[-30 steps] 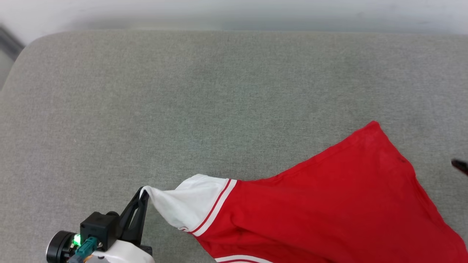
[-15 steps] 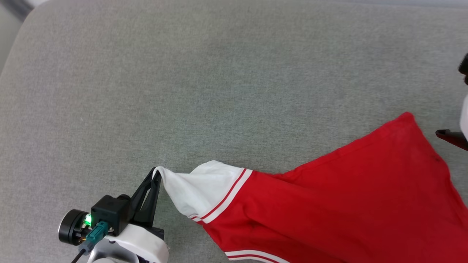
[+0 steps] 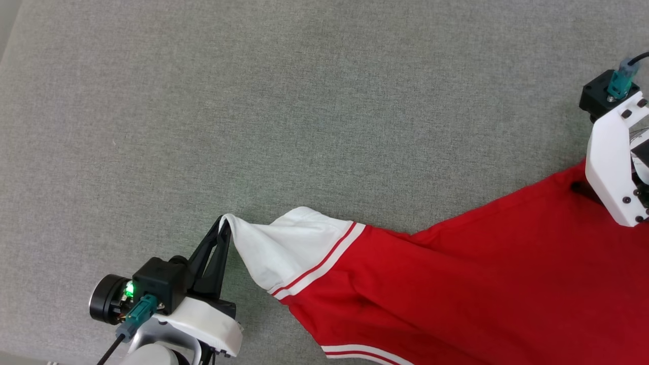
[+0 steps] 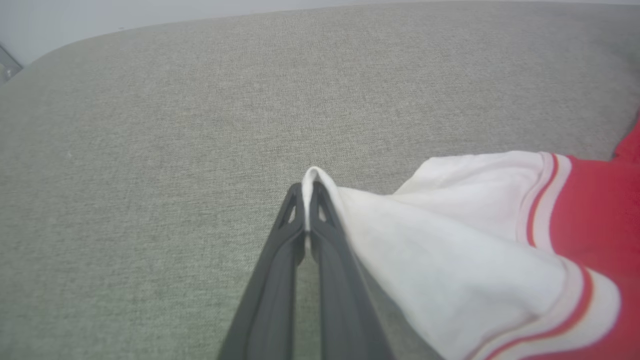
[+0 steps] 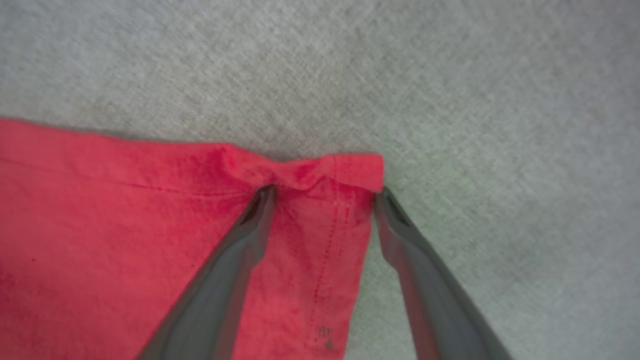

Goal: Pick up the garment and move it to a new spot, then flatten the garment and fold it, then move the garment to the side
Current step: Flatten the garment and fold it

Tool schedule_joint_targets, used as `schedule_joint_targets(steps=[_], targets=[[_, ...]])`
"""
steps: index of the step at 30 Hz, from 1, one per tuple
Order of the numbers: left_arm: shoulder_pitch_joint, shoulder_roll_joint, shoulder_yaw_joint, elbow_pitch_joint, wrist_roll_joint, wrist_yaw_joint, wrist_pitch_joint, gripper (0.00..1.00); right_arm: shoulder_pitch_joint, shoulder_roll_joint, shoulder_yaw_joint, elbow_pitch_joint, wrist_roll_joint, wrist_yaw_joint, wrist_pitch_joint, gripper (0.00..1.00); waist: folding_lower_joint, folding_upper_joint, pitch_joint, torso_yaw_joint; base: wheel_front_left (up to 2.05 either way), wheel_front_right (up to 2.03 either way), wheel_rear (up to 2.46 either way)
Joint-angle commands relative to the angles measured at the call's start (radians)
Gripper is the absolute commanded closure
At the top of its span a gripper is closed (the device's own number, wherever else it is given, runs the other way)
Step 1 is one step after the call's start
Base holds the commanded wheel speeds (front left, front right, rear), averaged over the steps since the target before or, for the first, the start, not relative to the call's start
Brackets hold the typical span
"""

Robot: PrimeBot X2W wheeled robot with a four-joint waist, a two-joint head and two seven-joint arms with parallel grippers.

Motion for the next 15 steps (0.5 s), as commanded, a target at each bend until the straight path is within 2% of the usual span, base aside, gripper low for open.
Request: schedule_joint_targets(steps=[1,2,3,4,9,15], targets=[[-0.012,-0.01,-0.002,0.006,0.009,-0.003,-0.007,1.0,0.065,0.005,0.074,0.045,0.022,0.0,0.002,0.0,0.0,0.0,0.002,0.001,0.0,0.0,0.0],[-0.014,-0.011,-0.001,0.009,0.008,-0.005,-0.007,1.0,0.066,0.001,0.09,0.05,0.03,0.0,-0.007,0.0,0.0,0.0,0.0,0.0,0.0,0.0,0.0],[-0.014,-0.011,0.0,0.013,0.006,-0.006,-0.008,1.0,0.06,-0.003,0.1,0.05,0.034,0.0,-0.026,0.44,0.0,0.0,-0.003,-0.003,0.0,0.0,0.0],[-0.012,-0.012,0.001,0.017,0.005,-0.007,-0.007,1.0,0.047,-0.006,0.107,0.049,0.035,0.0,-0.046,1.0,0.0,0.0,-0.008,-0.007,0.0,0.0,0.0],[-0.015,-0.006,-0.002,0.028,0.012,-0.018,-0.008,1.0,-0.01,-0.035,0.128,0.042,0.047,0.0,-0.118,1.0,0.0,0.0,-0.049,-0.019,0.0,0.0,0.0],[-0.063,0.047,-0.014,0.036,0.044,-0.055,0.024,1.0,-0.065,-0.051,0.14,0.0,0.099,0.0,-0.259,1.0,0.0,0.0,-0.148,-0.039,0.0,0.0,0.0]])
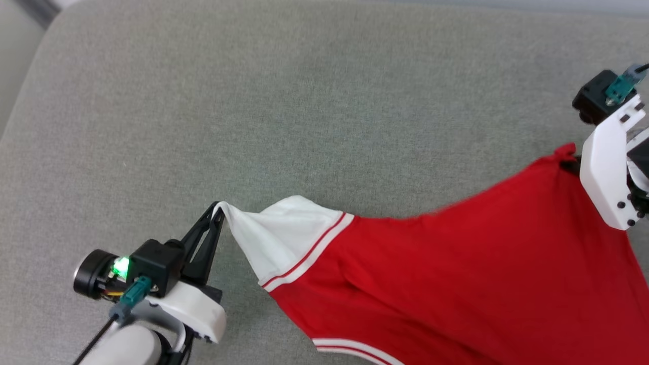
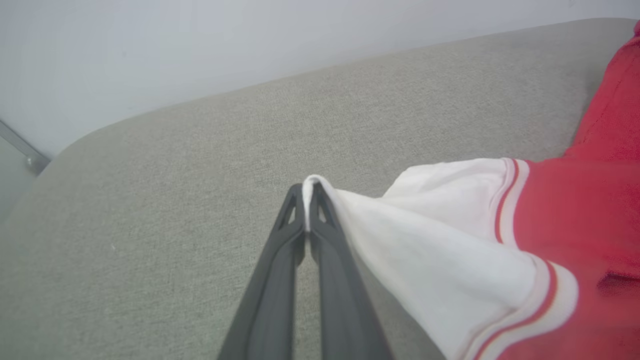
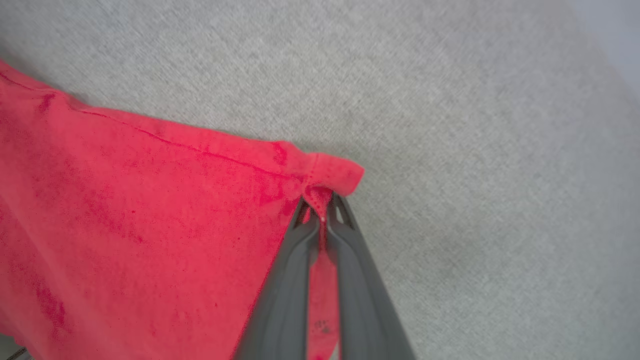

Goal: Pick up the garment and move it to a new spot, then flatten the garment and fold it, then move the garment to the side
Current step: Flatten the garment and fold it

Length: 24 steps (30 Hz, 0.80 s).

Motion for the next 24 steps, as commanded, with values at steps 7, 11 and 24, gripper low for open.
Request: schedule_joint_targets(steps=[7,11,24], targets=[[-0.139,0.038,0.008,-0.025,0.035,-0.052,0.057,1.0,-0.04,-0.017,-0.005,-0.014,0.019,0.0,-0.177,1.0,-0.0001,0.0,-0.118,-0.044,0.0,0.0,0.0],[-0.267,0.038,0.018,-0.041,0.055,-0.088,0.099,1.0,-0.082,-0.012,-0.021,-0.002,-0.02,0.0,-0.295,1.0,-0.0001,0.0,-0.128,-0.066,0.0,0.0,0.0],[-0.845,-0.054,0.06,0.145,0.116,-0.25,0.192,1.0,-0.315,0.097,-0.165,0.125,-0.14,0.0,-0.494,1.0,-0.0001,0.0,-0.028,-0.129,0.0,0.0,0.0]])
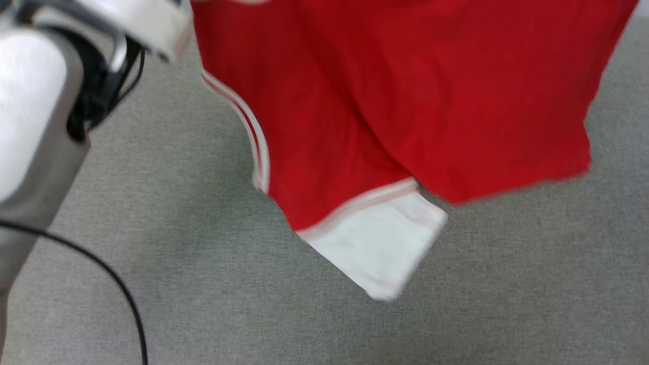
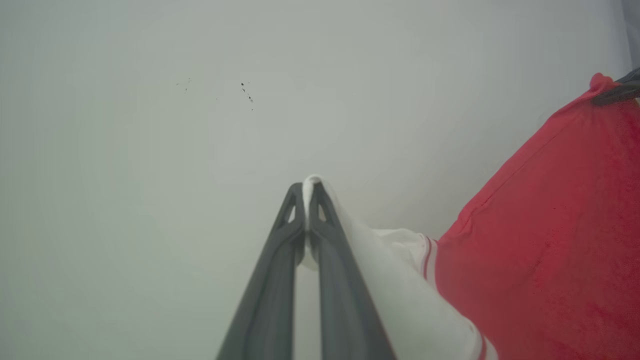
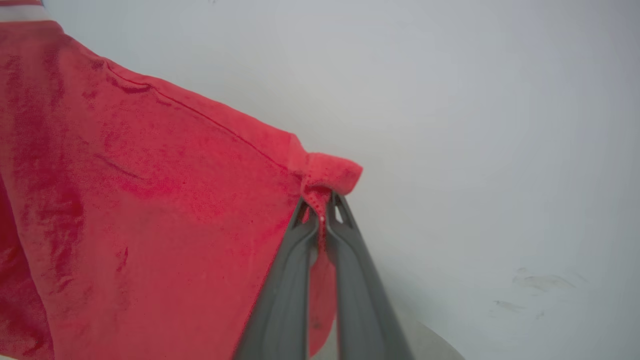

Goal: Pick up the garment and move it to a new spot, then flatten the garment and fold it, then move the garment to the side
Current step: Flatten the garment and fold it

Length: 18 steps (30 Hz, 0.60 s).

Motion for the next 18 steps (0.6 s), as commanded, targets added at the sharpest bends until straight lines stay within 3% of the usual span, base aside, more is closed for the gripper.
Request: schedule_joint_targets(steps=[1,11,18], targets=[[-0.046,-0.019,-0.003,0.016,0.011,-0.01,0.005,1.0,-0.033,0.016,-0.009,0.013,-0.012,-0.001,-0.011,1.0,-0.0001,0.0,0.032,-0.015,0.0,0.0,0.0],[-0.493,-0.128,0.018,0.275,0.056,-0.101,0.005,1.0,-0.343,0.1,-0.06,0.152,-0.112,-0.001,-0.054,1.0,-0.0001,0.0,0.166,-0.022,0.0,0.0,0.0],[-0.76,-0.189,0.029,0.455,0.087,-0.127,-0.046,1.0,-0.584,0.156,-0.068,0.268,-0.196,-0.001,-0.101,1.0,-0.0001,0.0,0.259,-0.026,0.0,0.0,0.0]])
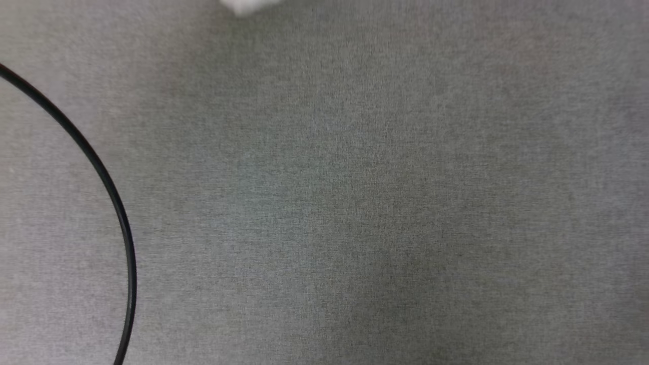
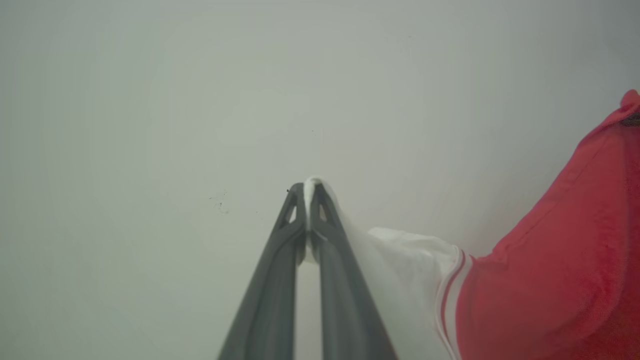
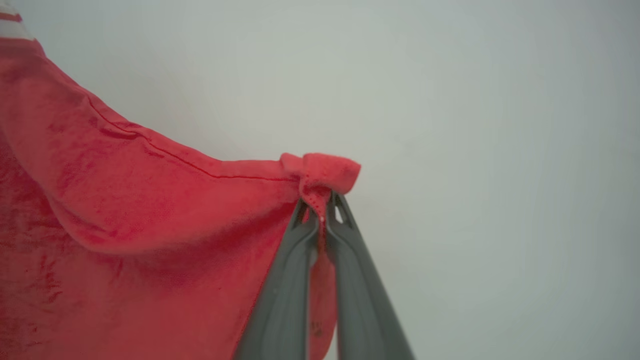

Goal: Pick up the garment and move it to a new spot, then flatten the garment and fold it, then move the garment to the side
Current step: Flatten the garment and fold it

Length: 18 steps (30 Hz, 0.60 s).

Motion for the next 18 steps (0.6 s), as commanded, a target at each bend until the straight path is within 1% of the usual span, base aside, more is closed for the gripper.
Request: schedule_joint_targets(steps=[1,6,10,14,18], targets=[[-0.041,-0.008,0.004,0.024,0.007,-0.003,-0.015,1.0,-0.036,0.018,0.002,0.02,-0.013,-0.001,-0.013,1.0,-0.0001,0.0,0.036,-0.003,0.0,0.0,0.0],[-0.152,-0.029,-0.001,0.126,0.018,-0.018,-0.062,1.0,-0.15,0.052,0.023,0.098,-0.043,-0.001,-0.051,1.0,-0.0001,0.0,0.078,-0.004,0.0,0.0,0.0],[-0.189,-0.036,-0.017,0.191,0.029,-0.027,-0.094,1.0,-0.183,0.078,0.054,0.16,-0.04,-0.001,-0.082,1.0,-0.0001,0.0,0.095,-0.005,0.0,0.0,0.0],[-0.143,-0.047,-0.045,0.241,0.03,-0.033,-0.121,1.0,-0.142,0.092,0.108,0.207,-0.039,-0.001,-0.122,1.0,-0.0001,0.0,0.091,-0.004,0.0,0.0,0.0],[-0.07,-0.051,-0.08,0.28,0.024,-0.04,-0.14,1.0,-0.064,0.123,0.156,0.246,0.001,-0.001,-0.163,1.0,-0.0001,0.0,0.073,-0.008,0.0,0.0,0.0]])
